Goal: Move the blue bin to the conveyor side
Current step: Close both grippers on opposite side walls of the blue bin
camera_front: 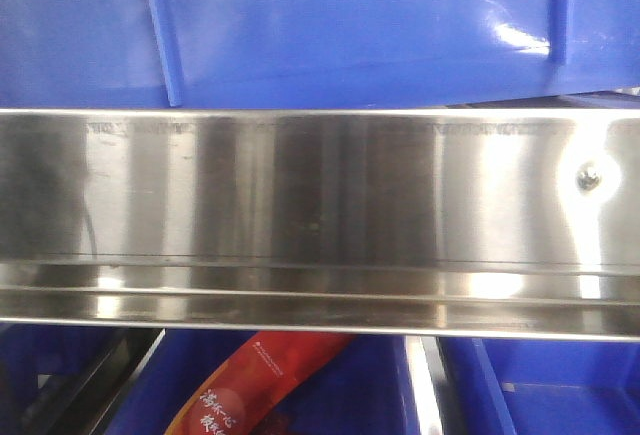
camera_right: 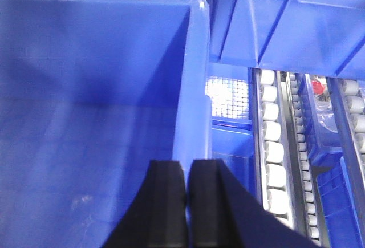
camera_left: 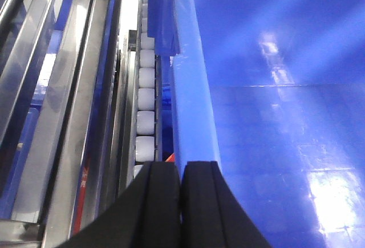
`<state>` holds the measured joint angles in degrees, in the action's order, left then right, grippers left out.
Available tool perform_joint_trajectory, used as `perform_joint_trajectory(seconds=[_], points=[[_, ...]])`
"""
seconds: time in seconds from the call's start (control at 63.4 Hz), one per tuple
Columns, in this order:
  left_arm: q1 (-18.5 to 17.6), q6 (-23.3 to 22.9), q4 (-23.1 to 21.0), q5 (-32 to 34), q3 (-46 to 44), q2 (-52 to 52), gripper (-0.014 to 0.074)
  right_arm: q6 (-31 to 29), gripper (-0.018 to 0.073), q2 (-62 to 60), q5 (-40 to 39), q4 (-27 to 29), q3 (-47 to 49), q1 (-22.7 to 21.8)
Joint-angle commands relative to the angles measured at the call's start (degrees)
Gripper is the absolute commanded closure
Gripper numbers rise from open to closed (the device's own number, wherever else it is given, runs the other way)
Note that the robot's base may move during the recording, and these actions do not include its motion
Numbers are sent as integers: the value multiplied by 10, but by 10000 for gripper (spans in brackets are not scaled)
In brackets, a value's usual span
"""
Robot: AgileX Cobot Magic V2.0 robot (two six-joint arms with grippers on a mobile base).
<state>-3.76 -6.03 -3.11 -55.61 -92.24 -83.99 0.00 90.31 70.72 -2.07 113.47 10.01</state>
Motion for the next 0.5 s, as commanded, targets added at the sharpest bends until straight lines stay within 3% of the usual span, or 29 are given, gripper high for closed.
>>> perform_joint_trajectory(seconds=[0.0,0.11,0.489], points=[[-3,-5,2,-5,-6,2,613,3,293,-1,-8,-12,1,0],[-3,-5,3,-6,-6,2,613,3,195,3,-8,-12,-8,-1],[-3,-5,4,-13,-6,1,613,3,199,24,-8,-12,-51,-1]])
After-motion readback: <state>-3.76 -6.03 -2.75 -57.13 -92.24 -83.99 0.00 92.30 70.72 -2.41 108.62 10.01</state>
